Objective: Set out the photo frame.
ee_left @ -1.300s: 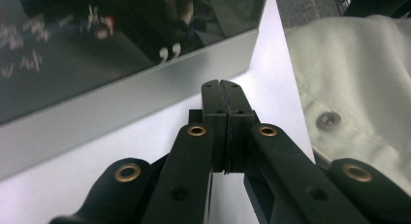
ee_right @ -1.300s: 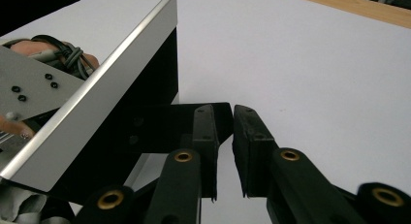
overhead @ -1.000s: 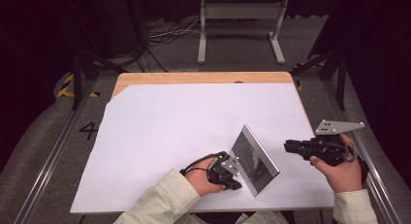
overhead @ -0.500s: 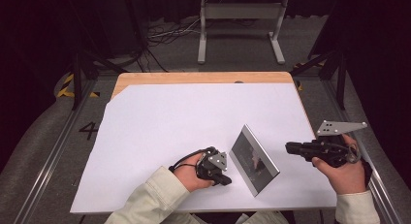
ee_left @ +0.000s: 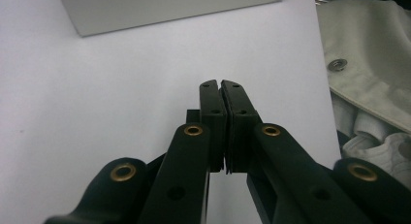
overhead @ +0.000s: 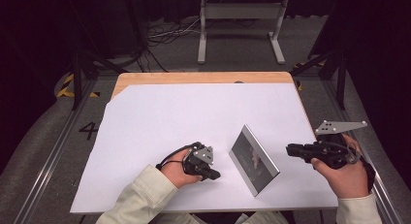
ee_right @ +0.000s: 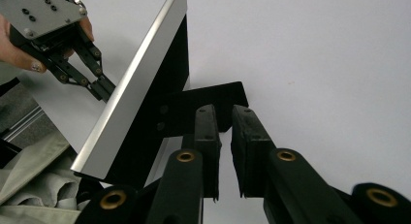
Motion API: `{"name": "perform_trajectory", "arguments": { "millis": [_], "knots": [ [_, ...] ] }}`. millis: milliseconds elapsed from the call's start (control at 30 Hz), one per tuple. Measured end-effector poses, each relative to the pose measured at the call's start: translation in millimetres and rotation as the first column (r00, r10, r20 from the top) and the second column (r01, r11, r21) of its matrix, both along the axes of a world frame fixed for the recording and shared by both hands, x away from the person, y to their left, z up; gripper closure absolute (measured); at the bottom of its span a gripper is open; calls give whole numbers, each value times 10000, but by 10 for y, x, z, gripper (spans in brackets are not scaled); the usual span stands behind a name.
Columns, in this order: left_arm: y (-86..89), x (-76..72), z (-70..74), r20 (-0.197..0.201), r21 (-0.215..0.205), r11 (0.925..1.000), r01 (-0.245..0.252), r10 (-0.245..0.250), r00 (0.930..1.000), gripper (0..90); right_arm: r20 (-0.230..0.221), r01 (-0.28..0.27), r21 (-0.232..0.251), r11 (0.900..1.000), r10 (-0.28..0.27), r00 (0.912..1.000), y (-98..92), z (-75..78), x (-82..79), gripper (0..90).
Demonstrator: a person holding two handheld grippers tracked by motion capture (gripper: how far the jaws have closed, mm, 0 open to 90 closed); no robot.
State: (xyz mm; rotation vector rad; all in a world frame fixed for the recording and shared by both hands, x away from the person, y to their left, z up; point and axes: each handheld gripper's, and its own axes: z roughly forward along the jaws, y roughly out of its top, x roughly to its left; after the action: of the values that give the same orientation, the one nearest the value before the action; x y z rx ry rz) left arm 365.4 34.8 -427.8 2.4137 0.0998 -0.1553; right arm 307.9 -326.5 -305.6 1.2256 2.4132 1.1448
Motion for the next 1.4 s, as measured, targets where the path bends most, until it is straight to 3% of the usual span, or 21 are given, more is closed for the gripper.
{"name": "perform_trajectory", "arguments": {
  "millis": [233, 667, 1100, 1400],
  "knots": [
    [103, 35, 25, -7, -115, 9995, -284, 283, 9996, 880, 92, 461, -7, 9989, -461, 9989, 43, 52, -46, 779],
    [216, 102, 57, -59, -205, 9982, -562, 561, 9984, 858, 95, 1092, 499, 9928, -1098, 9939, 97, 131, -114, 742],
    [269, 120, 64, -78, -239, 9972, -705, 703, 9975, 852, -61, 1051, 754, 9916, -1050, 9945, 231, 199, -161, 681],
    [310, 146, 65, -83, -259, 9961, -844, 842, 9964, 850, -483, 964, 744, 9926, -929, 9945, 347, 160, -115, 646]
  ]
}}
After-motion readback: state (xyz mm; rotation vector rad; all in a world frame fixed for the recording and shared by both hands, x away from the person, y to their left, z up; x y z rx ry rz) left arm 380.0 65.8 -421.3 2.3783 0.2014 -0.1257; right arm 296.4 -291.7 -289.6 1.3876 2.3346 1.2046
